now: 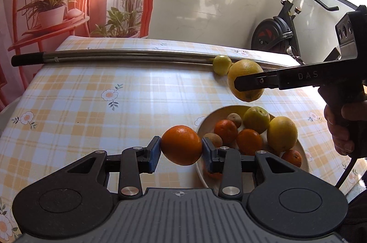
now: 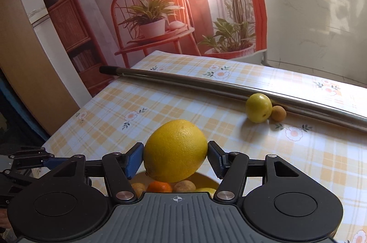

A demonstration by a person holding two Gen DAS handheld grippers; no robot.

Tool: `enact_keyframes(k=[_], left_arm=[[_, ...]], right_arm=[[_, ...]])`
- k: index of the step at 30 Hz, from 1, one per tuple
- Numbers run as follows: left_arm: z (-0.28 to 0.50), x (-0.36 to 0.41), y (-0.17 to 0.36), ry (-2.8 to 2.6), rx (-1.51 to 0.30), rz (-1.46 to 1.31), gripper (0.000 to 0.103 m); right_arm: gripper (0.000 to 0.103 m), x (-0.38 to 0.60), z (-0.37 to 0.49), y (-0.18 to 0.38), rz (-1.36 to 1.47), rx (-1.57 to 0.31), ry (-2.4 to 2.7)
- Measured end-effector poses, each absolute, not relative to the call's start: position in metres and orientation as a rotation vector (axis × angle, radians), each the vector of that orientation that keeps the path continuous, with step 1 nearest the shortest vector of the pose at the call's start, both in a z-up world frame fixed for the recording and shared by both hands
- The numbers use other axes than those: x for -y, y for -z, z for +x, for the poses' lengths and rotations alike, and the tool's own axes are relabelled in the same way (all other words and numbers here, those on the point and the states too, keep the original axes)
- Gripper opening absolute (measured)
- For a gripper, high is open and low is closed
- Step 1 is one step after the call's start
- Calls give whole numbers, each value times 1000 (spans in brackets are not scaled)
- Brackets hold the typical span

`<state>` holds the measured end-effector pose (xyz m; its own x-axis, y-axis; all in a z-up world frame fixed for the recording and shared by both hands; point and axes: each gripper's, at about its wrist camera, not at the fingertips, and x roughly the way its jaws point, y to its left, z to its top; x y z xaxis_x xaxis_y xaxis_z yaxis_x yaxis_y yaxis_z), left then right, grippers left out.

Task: Organize fruits
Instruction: 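Close the right tool on the lemon and lift it, then carry the orange with the left tool while the right tool carries the lemon to the plate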

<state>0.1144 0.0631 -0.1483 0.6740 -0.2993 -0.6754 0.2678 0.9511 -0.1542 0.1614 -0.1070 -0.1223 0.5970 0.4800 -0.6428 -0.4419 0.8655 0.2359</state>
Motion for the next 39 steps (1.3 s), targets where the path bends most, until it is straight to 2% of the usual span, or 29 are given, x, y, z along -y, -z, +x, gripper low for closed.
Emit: enact_keyframes(k=[13, 33, 38, 39], left_arm=[[91, -31, 161, 425, -852, 14, 40], [101, -6, 186, 462, -863, 116, 41], [94, -21, 175, 437, -815, 40, 44], [92, -25, 173, 430, -802, 20, 48]], right_arm=[[56, 137, 80, 123, 137, -726, -520], [57, 121, 72, 140, 83, -827, -511], [57, 118, 73, 141, 72, -848, -512], [57, 117, 73, 142, 71, -855, -514]])
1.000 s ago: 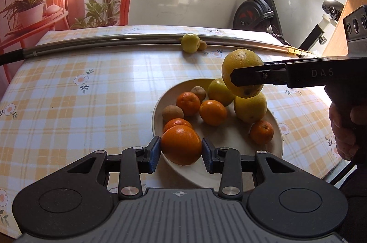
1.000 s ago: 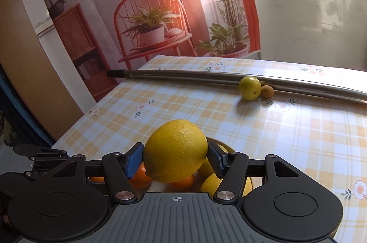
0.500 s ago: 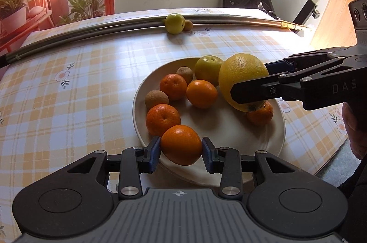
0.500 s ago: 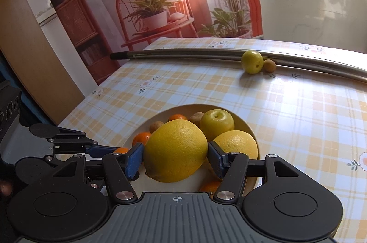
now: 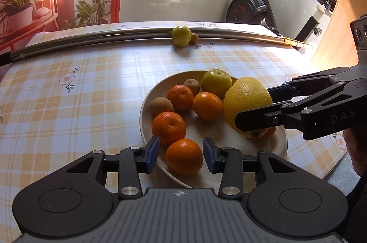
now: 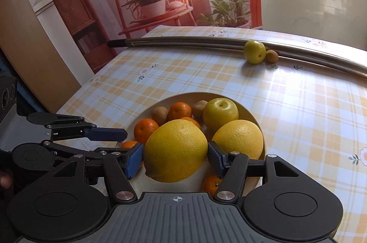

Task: Organize fruits
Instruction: 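Carry the orange with the left tool while the right tool carries the lemon to the plate, then open the left tool on the plate while the right tool releases the lemon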

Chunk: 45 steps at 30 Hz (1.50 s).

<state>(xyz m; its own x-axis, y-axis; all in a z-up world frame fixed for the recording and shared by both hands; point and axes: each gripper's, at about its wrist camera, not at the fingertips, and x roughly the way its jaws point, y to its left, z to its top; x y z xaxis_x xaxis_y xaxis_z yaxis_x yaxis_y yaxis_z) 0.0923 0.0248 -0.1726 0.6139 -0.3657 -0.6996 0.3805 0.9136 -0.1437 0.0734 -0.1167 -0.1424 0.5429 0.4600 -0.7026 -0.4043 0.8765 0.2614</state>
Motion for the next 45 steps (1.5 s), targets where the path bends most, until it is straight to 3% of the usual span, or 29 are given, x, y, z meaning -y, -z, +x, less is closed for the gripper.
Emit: enact_keyframes(k=[1, 15, 36, 45], left_arm=[[91, -29, 169, 416, -786, 0, 53], [89, -65, 152, 224, -685, -152, 53], [82, -63, 156, 193, -668, -141, 53], [78, -60, 159, 201, -681, -151, 53]], right_arm=[[57, 115, 74, 144, 68, -862, -515], [57, 86, 89, 161, -29, -938, -537], [57, 70, 103, 160, -62, -874, -556], [58, 93, 80, 148, -13, -757, -494]])
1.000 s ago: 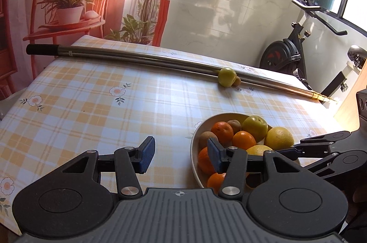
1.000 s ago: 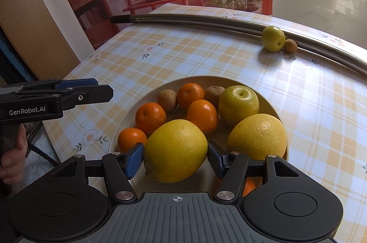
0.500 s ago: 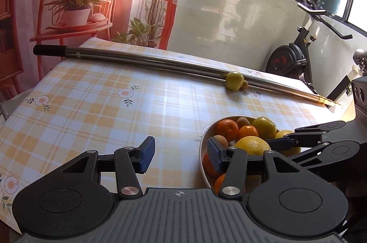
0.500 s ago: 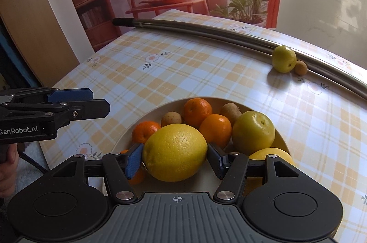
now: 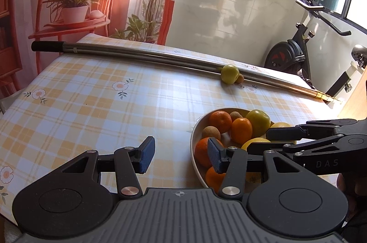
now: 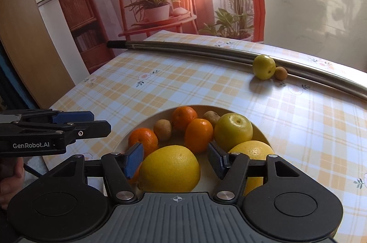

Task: Organize fruits
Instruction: 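Open the left tool on the plate while the right tool releases the lemon, then move both open tools toward the green apple and kiwi by the rod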

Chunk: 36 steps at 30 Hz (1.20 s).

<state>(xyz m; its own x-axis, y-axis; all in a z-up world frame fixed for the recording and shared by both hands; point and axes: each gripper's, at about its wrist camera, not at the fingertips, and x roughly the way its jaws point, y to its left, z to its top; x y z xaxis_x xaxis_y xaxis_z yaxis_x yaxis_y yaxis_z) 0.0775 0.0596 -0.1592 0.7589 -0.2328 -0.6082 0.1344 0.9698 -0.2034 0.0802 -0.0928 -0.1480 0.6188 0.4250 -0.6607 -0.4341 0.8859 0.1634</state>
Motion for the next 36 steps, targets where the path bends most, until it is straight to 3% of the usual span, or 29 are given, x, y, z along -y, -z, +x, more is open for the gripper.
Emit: enact_keyframes(k=[9, 24, 36], left_arm=[[76, -55, 159, 197, -691, -140, 53], [87, -45, 153, 208, -705, -76, 53], [141, -13, 114, 258, -667, -54, 53]], right_arm=[[58, 131, 69, 127, 36, -591, -358], [58, 178, 77, 137, 125, -573, -253], [58, 212, 116, 120, 127, -541, -225]])
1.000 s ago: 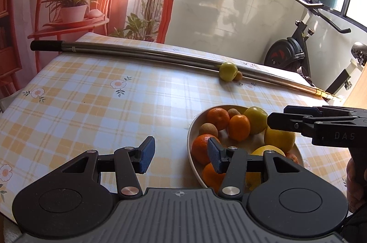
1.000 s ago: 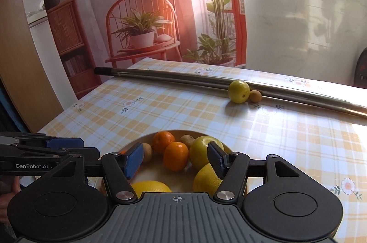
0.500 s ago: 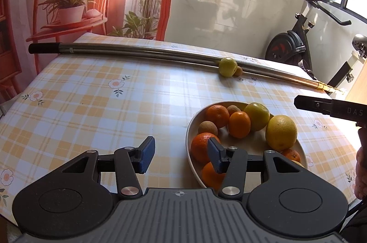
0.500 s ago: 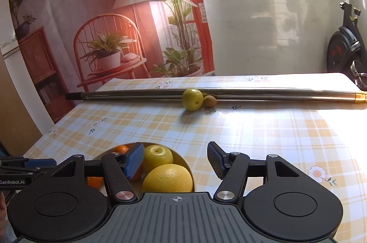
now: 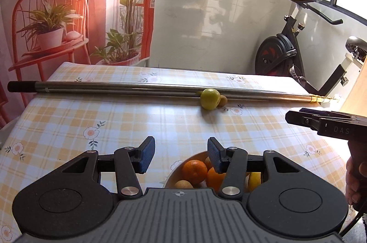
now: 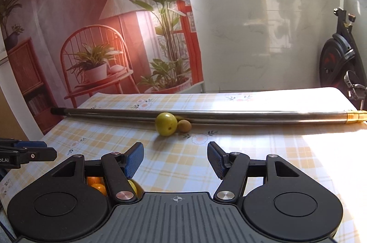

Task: Organize fruits
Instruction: 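Move both open tools toward the green apple and kiwi by the rod, then close the right tool on the green apple and lift it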

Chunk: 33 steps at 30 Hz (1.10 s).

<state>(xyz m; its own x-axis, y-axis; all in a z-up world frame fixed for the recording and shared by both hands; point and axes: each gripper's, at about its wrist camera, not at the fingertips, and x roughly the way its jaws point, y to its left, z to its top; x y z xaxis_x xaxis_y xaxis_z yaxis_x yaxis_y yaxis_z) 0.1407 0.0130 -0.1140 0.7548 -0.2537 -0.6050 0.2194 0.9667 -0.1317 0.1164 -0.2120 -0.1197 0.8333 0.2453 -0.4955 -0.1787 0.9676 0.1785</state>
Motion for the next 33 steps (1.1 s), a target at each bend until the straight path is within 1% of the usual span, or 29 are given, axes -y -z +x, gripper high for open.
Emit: enact_keyframes(k=[5, 10, 13, 23, 28, 33], left_arm=[[166, 2, 102, 279, -650, -80, 58], [182, 10, 95, 272, -613, -88, 71], [193, 10, 94, 264, -609, -82, 75], [218, -9, 104, 250, -647, -79, 86], [231, -19, 111, 270, -652, -127, 94], [249, -22, 118, 235, -670, -153, 95]], right_arm=[[58, 227, 136, 110, 122, -530, -219], [58, 235, 153, 106, 112, -539, -242], [57, 230, 166, 108, 76, -554, -256], [56, 191, 214, 117, -46, -588, -362], [53, 167, 243, 127, -103, -622, -400], [50, 142, 273, 143, -159, -665, -425]])
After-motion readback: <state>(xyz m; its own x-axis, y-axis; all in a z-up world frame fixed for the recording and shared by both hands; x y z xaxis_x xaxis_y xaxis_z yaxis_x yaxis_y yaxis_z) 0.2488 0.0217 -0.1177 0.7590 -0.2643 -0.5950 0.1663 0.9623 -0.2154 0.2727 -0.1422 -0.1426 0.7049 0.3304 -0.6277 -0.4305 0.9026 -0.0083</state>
